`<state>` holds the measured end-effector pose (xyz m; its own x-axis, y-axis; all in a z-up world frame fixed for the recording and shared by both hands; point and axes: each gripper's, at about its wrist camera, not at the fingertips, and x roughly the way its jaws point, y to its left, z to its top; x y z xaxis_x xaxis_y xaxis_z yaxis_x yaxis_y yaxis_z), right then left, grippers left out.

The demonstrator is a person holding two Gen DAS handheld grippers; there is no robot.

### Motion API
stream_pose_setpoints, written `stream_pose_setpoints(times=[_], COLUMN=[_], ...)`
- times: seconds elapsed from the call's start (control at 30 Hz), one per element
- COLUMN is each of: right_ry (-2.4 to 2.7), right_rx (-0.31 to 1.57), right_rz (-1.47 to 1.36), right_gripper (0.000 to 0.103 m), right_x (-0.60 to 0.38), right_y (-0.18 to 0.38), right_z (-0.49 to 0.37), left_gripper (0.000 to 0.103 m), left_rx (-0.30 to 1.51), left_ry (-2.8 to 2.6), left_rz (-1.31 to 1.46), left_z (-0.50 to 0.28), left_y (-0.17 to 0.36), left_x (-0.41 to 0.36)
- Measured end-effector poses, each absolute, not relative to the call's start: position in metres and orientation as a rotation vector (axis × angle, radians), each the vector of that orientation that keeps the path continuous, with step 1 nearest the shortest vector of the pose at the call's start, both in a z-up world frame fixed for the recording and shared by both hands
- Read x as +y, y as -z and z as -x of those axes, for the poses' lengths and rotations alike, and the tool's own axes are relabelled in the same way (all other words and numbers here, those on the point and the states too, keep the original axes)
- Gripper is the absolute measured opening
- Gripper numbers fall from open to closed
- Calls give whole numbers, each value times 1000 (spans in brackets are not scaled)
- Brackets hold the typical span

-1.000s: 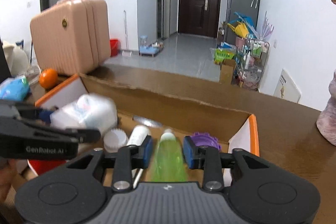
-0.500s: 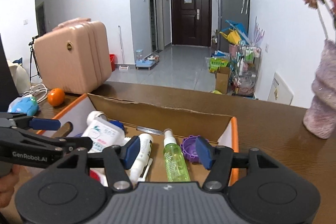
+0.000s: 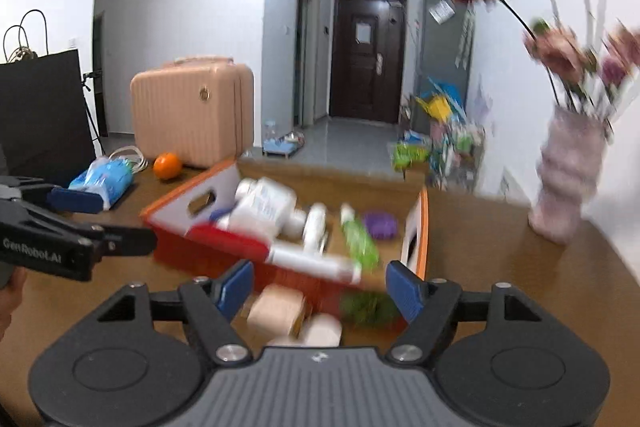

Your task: Organize rigid objects

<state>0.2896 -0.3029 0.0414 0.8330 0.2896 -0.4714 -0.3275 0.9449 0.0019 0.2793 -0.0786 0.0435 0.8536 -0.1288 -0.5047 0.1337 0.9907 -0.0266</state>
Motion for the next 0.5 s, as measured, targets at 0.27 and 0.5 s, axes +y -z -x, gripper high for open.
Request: stream_pose_setpoints(times=[0.27, 0.5], right_ry=[-251, -193], right_rx=[544, 557], right_rz=[48, 11], right_gripper=[73, 73], right_x=[-321, -340], right_y=[30, 35], right_z=[-205, -195], left_gripper=[102, 102], left_rx=[594, 601], left_ry=[117, 110], left_rz=[-37, -38], left_z=[-210, -214], left_y=[1, 3], left_x=[-99, -115])
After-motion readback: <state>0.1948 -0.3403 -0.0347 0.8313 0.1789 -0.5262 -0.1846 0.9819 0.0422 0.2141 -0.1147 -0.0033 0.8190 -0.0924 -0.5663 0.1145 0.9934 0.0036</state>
